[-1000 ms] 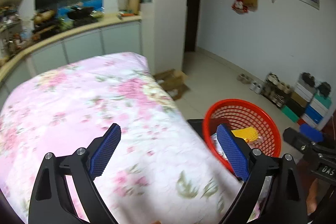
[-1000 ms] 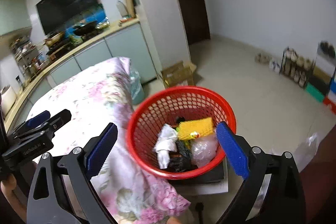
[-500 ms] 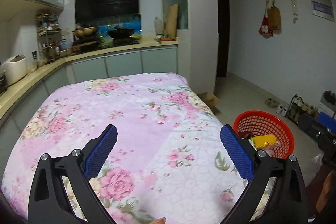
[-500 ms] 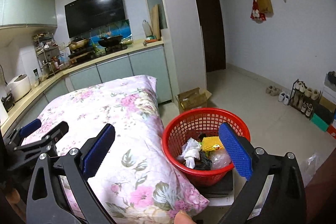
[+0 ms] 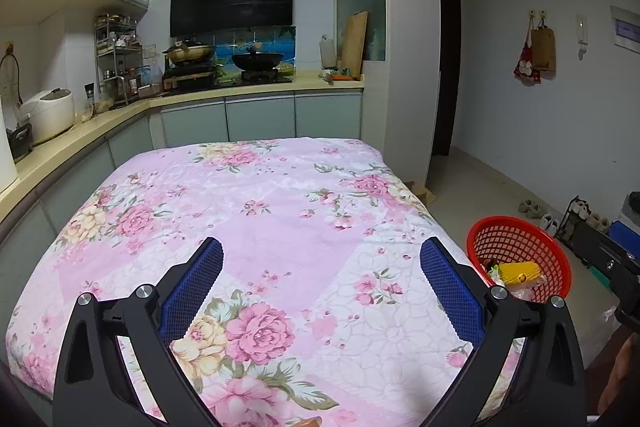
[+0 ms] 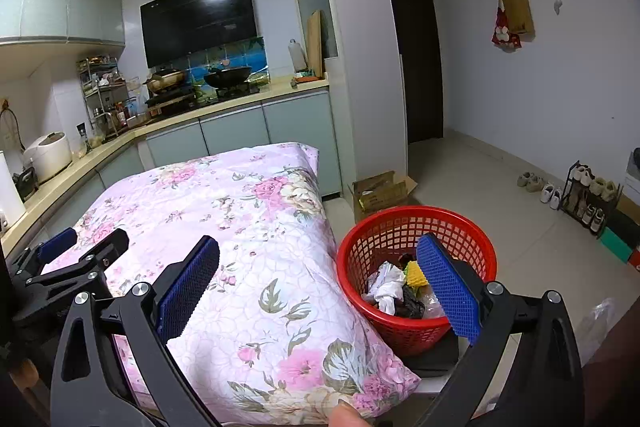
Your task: Collect trash
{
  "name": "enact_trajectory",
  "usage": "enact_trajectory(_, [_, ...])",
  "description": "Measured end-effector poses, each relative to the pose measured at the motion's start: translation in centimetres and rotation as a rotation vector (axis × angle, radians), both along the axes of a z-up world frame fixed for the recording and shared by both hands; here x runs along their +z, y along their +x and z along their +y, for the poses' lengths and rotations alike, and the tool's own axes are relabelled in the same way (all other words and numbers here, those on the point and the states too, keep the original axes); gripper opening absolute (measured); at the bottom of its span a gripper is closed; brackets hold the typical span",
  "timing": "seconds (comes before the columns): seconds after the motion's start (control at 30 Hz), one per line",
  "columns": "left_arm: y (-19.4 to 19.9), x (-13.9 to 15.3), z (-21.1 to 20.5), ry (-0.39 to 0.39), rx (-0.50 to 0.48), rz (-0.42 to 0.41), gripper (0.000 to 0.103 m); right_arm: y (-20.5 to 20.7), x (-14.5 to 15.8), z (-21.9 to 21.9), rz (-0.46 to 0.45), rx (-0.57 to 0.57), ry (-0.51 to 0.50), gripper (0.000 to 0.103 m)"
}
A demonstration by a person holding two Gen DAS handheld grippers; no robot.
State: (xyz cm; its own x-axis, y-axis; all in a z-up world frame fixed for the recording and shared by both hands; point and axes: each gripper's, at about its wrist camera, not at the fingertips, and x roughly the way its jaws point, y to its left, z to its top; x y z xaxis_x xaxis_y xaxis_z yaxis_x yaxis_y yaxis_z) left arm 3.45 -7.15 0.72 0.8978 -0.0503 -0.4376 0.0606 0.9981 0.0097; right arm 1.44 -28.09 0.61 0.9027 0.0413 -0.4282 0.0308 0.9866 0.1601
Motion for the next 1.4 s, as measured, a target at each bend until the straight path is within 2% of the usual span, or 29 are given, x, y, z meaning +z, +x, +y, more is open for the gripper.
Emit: enact_trajectory(1.4, [-0.04, -0.19, 0.46, 0.001, 0.029, 0.019, 0.096, -0.08, 0.24, -0.41, -0.014, -0.004, 0.018, 0.096])
